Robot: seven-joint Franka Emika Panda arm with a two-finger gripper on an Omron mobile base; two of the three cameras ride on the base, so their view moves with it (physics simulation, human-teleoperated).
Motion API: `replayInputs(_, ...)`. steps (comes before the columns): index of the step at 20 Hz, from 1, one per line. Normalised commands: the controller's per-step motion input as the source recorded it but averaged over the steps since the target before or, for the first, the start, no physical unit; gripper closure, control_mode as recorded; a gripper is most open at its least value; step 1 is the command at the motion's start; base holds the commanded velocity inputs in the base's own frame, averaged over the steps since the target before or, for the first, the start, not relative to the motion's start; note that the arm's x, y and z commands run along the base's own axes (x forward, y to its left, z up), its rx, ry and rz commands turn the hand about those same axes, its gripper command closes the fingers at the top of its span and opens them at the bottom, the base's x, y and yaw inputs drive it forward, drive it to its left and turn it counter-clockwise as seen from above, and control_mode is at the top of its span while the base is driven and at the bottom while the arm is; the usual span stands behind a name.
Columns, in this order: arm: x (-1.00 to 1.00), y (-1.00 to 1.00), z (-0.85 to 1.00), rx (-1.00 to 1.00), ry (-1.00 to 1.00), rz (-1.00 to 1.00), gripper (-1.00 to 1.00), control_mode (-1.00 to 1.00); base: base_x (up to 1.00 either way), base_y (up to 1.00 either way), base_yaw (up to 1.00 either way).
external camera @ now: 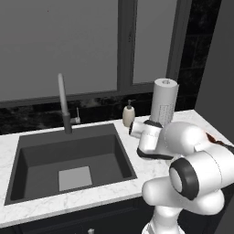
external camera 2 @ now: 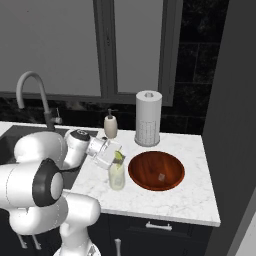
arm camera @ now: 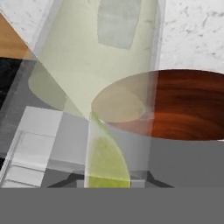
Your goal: Grab a lemon wedge from the fridge and one ice cube from the ice bowl, and put them in the glass of lemonade.
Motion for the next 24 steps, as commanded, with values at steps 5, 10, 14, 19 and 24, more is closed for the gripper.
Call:
replayInputs(5,-0.6,0.0,0.0,0.0,-0.04,-0.02,-1.0,-1.0,0.0,0.0,0.0)
replayInputs(10,-0.17,0.0,0.0,0.0,-0.07,-0.01,-1.0,-1.0,0.0,0.0,0.0)
replayInputs(14,0.0,0.0,0.0,0.0,-0.07,-0.01,-1.0,-1.0,0.0,0.0,0.0)
replayInputs(19,0.0,0.06,0.24,0.0,-0.07,-0.02,-1.0,-1.0,0.0,0.0,0.0)
replayInputs(24,-0.37,0.15,0.94,0.0,-0.16,-0.01,-1.0,-1.0,0.0,0.0,0.0)
